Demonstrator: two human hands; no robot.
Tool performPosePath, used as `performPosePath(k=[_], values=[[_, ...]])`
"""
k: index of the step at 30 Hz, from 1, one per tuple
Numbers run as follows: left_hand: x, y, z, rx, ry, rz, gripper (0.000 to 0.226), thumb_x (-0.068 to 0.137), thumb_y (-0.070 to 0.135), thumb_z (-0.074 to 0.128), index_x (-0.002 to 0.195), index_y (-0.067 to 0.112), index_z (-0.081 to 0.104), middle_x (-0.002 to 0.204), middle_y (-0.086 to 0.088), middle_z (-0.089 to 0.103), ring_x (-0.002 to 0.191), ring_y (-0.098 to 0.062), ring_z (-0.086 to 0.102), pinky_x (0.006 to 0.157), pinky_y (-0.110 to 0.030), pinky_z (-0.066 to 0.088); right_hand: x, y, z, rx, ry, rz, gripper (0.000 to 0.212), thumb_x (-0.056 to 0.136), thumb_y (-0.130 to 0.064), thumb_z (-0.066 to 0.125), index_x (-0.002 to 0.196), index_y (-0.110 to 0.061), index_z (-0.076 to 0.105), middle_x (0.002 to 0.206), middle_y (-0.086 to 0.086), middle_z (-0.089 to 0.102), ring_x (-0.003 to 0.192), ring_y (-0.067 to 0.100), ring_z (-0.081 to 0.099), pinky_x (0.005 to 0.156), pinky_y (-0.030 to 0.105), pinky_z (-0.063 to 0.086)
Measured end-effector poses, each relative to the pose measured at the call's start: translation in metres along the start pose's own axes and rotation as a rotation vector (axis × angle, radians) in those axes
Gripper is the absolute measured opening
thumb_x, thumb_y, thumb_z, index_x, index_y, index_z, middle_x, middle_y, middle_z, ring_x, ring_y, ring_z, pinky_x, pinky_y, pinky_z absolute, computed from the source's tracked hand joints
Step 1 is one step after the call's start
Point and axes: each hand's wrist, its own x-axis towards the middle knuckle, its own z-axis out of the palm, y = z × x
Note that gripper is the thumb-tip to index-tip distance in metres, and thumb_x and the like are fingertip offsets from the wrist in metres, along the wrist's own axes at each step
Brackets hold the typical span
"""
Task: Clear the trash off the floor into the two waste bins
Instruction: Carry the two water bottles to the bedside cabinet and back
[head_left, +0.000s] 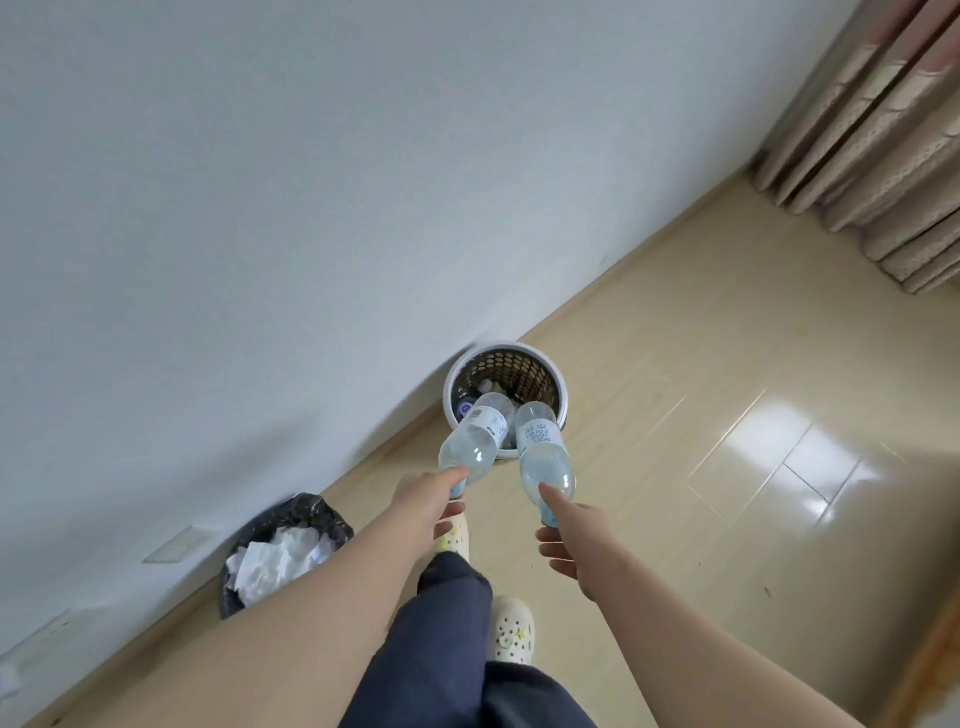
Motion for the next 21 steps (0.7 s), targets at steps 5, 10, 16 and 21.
performPosePath(k=[5,10,16,21], values=[[0.059,0.062,0.025,0.082,-0.012,-0.045,0.028,0.089,0.026,0.059,0.109,0.010,0.052,0.096,-0.005,0.059,0.071,-0.012,0.056,0.064,-0.025,0.045,0.061,-0.058,-0.005,0.006,0.059,0.047,0.035,0.090,-0.043,0.053,0.098,-0.008,0.054,0.079,0.005,0.057,0.066,0.016,0.052,0.063,0.026,0.043],[0.119,0.107,0.040,0.187,0.002,-0.050,0.033,0.090,0.029,0.057,0.115,0.009,0.050,0.094,-0.004,0.058,0.080,-0.014,0.058,0.064,-0.024,0.047,0.117,-0.100,0.009,-0.008,0.070,0.118,0.031,0.091,-0.041,0.052,0.093,-0.010,0.052,0.077,0.005,0.054,0.064,0.016,0.050,0.059,0.025,0.040],[0.197,0.120,0.066,0.262,0.042,-0.117,0.031,0.090,0.029,0.057,0.111,0.009,0.048,0.090,-0.003,0.058,0.084,-0.017,0.059,0.069,-0.026,0.049,0.196,-0.115,0.021,-0.118,0.081,0.175,0.036,0.088,-0.044,0.050,0.106,-0.012,0.054,0.088,0.003,0.057,0.073,0.018,0.052,0.056,0.024,0.038],[0.270,0.118,0.093,0.280,0.090,-0.171,0.027,0.088,0.025,0.060,0.107,0.011,0.047,0.098,-0.007,0.059,0.086,-0.019,0.059,0.071,-0.028,0.050,0.280,-0.124,0.025,-0.182,0.061,0.230,0.036,0.087,-0.043,0.052,0.104,-0.011,0.053,0.084,0.002,0.055,0.078,0.019,0.054,0.067,0.028,0.041]])
